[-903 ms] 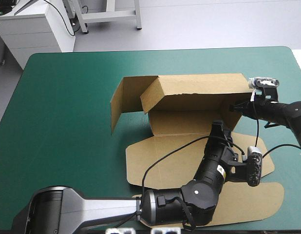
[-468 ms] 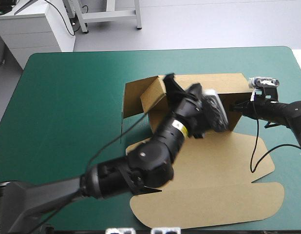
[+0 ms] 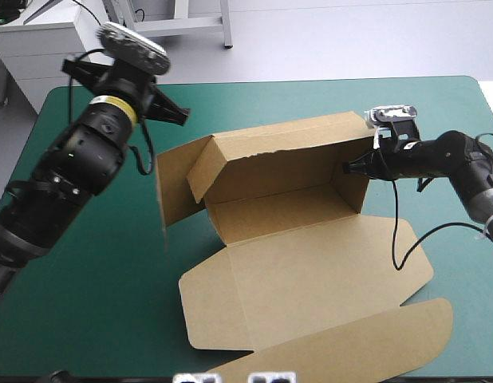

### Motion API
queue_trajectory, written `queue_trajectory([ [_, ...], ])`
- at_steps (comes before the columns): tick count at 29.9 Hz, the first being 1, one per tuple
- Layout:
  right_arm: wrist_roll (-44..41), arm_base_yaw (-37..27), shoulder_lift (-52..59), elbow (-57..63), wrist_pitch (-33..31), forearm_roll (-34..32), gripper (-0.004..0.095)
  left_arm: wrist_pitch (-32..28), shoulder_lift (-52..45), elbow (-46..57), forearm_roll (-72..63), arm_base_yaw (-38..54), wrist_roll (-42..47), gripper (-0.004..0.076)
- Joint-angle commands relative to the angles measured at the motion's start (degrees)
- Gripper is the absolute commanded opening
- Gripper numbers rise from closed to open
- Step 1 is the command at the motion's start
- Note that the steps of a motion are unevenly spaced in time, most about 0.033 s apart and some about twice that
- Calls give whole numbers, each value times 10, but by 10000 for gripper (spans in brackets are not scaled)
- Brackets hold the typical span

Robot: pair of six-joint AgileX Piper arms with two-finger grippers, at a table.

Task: Fold the box

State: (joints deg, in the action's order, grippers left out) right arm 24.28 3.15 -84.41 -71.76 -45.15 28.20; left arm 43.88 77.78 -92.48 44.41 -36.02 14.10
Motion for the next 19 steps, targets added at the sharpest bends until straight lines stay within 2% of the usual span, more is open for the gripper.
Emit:
queue_trajectory([
  [1, -96, 38, 25, -70, -38, -52, 2, -29, -30, -16, -90, 93, -40, -2],
  [6, -176, 73, 19, -136, -104, -112, 2, -26, -33, -13, -263, 226, -133, -2],
  [12, -211, 79, -27, -212, -265, -123, 3, -12, -33, 15, -410, 351, -219, -2],
  [19, -234, 111, -84, -214, -266, -125, 3, 12, -33, 61, -529, 422, -302, -2],
])
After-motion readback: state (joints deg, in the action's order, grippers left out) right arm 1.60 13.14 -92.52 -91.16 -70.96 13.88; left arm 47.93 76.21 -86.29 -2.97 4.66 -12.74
